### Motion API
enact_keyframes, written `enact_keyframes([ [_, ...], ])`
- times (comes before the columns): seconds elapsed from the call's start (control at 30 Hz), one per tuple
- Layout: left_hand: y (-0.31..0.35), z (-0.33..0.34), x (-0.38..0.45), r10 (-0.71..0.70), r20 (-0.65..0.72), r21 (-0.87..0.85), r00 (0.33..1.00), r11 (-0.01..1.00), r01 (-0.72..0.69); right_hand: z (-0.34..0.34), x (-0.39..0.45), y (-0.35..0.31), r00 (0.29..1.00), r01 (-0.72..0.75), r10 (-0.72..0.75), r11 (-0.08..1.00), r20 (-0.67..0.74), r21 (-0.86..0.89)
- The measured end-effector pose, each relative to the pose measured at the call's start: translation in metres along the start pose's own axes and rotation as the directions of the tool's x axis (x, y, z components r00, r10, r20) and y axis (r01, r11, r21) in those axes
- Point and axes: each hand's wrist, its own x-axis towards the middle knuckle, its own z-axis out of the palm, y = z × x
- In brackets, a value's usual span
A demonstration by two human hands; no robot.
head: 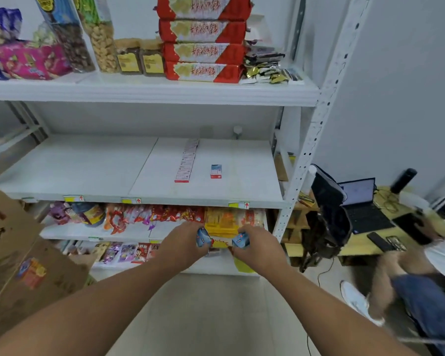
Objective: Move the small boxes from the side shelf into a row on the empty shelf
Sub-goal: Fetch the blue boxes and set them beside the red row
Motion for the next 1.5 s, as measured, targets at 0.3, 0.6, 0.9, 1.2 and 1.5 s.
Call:
enact_keyframes([
  [0.3, -0.030, -0.004, 0.076, 0.106, 0.030, -0.047, 0.994, 0.993, -0.104, 0.000, 0.043, -0.019, 0.995, -0.089, 0.086, 0.994, -0.053, -0.062],
  [0.6, -0.084, -0.012, 0.143, 0.120, 0.053, -0.126, 0.991, 0.986, -0.112, 0.009, 0.099, -0.047, 0.982, -0.174, 0.165, 0.980, -0.094, -0.099],
  [0.9, -0.097, 0.004, 0.197, 0.058, 0.085, -0.097, 0.995, 0.994, -0.050, 0.012, 0.162, -0.033, 0.979, -0.194, 0.190, 0.979, -0.073, -0.066],
  [1.2, -0.076, 0.033, 0.274, -0.151, 0.123, -0.072, 0.981, 0.984, 0.161, 0.019, 0.248, 0.031, 0.991, -0.130, 0.130, 0.991, 0.035, 0.005],
  [1.5, -0.064, 0.086, 0.347, -0.457, 0.008, -0.108, 0.890, 0.884, 0.455, 0.035, 0.308, 0.081, 0.990, -0.079, 0.073, 0.996, 0.122, 0.046],
])
